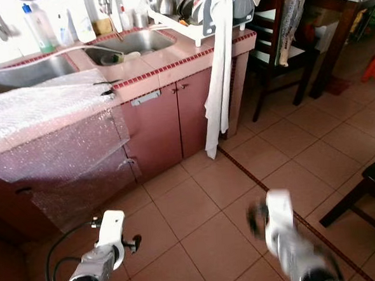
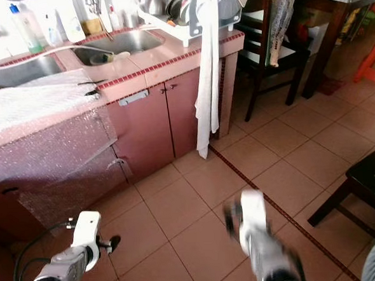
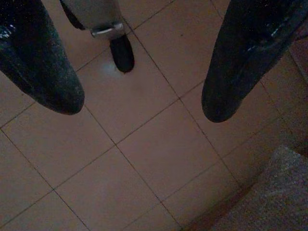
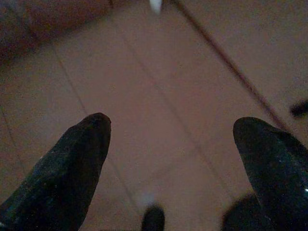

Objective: Kitchen organization

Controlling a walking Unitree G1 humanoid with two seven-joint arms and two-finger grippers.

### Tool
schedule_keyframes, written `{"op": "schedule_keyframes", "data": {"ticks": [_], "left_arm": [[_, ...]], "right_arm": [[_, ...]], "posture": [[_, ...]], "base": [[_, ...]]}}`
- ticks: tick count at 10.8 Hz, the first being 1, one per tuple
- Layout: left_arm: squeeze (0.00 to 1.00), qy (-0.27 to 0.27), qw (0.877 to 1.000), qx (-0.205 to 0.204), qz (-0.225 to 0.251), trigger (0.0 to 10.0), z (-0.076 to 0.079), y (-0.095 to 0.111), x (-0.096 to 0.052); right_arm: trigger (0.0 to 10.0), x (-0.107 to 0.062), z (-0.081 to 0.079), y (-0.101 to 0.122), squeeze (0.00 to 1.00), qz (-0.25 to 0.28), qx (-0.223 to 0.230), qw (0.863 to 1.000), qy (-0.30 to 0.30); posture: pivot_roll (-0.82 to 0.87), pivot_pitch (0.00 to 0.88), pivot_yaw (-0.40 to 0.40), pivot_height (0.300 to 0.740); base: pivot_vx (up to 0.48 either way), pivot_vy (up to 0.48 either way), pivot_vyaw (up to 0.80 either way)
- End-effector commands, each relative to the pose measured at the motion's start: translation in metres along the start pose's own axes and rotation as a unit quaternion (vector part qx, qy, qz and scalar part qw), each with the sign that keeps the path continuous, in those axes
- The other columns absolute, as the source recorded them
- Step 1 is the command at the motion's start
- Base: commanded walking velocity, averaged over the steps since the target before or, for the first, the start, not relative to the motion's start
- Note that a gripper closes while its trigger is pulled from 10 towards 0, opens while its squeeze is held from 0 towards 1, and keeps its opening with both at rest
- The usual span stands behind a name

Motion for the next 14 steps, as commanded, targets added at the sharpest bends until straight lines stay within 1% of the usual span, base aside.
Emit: {"op": "schedule_keyframes", "data": {"ticks": [1,2,3,4,6,9,14], "left_arm": [[0.0,0.014,1.0,-0.009,-0.011,10.0,-0.006,-0.007,-0.001],[0.0,0.014,1.0,-0.001,-0.016,10.0,-0.007,-0.01,-0.002],[0.0,0.014,1.0,-0.003,-0.021,10.0,-0.007,-0.013,-0.002],[0.0,0.002,0.999,0.005,-0.033,10.0,-0.002,-0.02,-0.002],[0.0,0.002,0.999,0.002,-0.039,10.0,-0.001,-0.024,-0.002],[0.0,0.001,0.999,0.005,-0.044,10.0,-0.002,-0.028,-0.003],[0.0,0.001,0.999,0.011,-0.047,10.0,-0.003,-0.03,-0.004]], "right_arm": [[10.0,-0.002,0.007,-0.013,0.0,-0.026,0.008,1.0,-0.013],[10.0,-0.004,0.01,-0.02,0.0,-0.035,0.016,0.999,-0.016],[10.0,-0.005,0.008,-0.023,0.0,-0.038,0.003,0.999,-0.01],[10.0,-0.006,0.006,-0.028,0.0,-0.044,-0.002,0.999,-0.004],[10.0,-0.007,0.003,-0.033,0.0,-0.052,-0.008,0.999,0.003],[10.0,-0.007,0.001,-0.035,0.0,-0.056,-0.016,0.998,0.007],[10.0,-0.009,0.002,-0.042,0.0,-0.066,-0.02,0.998,0.005]], "posture": [[-0.06,0.0,0.062,0.74],[-0.06,0.0,0.064,0.74],[-0.07,0.0,0.068,0.74],[-0.07,0.0,0.066,0.74],[-0.06,0.002,0.064,0.74],[-0.06,0.01,0.066,0.74],[-0.06,0.015,0.068,0.74]], "base": [[0.0,0.0,0.0],[0.0,0.0,0.0],[0.0,0.0,0.0],[0.0,0.0,0.0],[0.349,0.0,0.0],[0.347,0.0,0.0],[0.379,0.0,0.0]]}}
Point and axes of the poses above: a point about 5 cm out from each wrist's last joint towards the gripper, its own x axis pointing out of the wrist towards the gripper, its own y axis along the axis of the wrist's last joint, z = x × y, the point moved 2 cm from there along x, pointing out of the wrist towards the gripper, and after that the axes turned 7 degrees about x, right-handed, at the moved point
